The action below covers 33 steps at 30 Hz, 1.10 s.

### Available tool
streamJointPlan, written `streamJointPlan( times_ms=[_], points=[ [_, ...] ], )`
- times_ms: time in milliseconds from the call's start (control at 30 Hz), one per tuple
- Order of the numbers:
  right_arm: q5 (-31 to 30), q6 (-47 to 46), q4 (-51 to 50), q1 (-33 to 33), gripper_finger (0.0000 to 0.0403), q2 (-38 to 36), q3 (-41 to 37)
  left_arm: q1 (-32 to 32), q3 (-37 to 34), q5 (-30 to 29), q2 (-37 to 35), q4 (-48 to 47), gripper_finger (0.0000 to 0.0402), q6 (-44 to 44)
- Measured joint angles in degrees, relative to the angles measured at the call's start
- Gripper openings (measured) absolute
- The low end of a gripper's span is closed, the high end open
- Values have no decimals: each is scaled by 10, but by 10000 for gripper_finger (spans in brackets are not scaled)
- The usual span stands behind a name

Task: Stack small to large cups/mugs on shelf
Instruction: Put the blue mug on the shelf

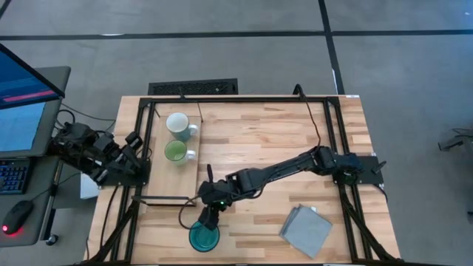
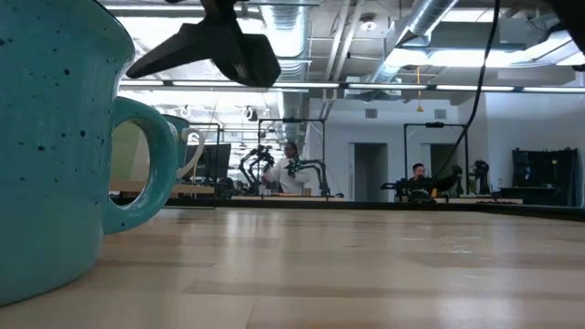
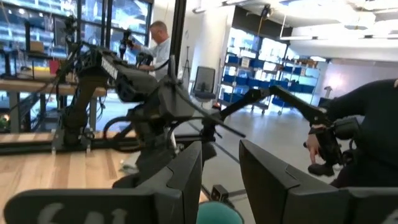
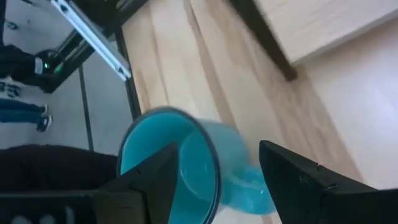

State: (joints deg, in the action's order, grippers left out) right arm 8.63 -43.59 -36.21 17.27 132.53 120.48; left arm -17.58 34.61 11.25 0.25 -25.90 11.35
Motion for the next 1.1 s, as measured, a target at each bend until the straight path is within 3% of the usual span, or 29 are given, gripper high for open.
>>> streamJointPlan(
  times_ms=[600,833,1100],
  points=[
    [16,0,-51,28,244,21,-1,0,0,-19,0,-34,98,1],
    [38,-5,-12,28,243,37,1,0,0,-23,0,-34,98,1],
    [36,-1,-14,28,187,38,1,0,0,-27,0,-34,98,4]
  ],
)
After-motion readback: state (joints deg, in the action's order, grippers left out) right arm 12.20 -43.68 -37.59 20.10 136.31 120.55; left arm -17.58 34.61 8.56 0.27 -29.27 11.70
